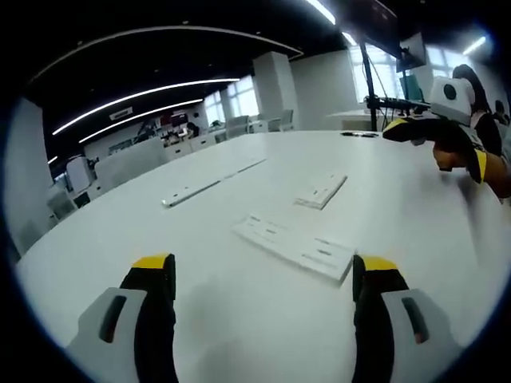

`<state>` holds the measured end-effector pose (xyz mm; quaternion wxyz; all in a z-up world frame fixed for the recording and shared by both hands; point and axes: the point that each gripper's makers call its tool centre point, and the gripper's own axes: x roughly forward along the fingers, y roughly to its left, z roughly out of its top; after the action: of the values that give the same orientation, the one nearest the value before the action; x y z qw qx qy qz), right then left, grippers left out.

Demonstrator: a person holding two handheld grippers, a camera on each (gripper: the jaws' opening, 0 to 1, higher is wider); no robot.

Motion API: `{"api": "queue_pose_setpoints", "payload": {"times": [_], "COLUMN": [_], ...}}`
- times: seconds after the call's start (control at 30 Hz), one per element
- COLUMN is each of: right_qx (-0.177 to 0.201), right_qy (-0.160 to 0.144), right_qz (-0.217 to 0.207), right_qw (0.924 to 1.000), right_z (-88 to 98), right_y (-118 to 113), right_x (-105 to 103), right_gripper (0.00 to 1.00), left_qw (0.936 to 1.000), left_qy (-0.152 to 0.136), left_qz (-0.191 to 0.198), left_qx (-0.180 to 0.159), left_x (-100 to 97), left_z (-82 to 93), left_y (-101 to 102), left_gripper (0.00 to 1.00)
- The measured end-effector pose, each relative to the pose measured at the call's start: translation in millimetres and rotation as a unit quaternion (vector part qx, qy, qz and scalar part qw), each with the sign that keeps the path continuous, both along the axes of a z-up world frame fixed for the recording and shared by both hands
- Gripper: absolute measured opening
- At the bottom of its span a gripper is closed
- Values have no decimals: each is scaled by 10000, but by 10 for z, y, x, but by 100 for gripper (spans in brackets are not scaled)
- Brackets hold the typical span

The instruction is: Locate the socket holder cover, grip the socket holder cover, clip it into the socket holder slot.

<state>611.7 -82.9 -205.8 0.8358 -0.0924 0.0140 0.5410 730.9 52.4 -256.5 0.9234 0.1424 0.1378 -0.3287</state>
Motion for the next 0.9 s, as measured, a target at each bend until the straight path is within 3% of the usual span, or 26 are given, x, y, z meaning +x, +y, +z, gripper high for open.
{"api": "queue_pose_setpoints", "payload": {"times": [0.9], "right_qx": [-23], "right_qy": [-15], "right_qz": [8], "right_qw": [10000], "right_z": [-11], "right_y": [-3], "right_x": [-3], "right_gripper": [83], "left_qw": [9999], "left_qy": [10], "left_qz": [152], "left_qx": [-20], "left_x": [65], "left_z": [-30], "left_y": [49], "left_gripper": [89]}}
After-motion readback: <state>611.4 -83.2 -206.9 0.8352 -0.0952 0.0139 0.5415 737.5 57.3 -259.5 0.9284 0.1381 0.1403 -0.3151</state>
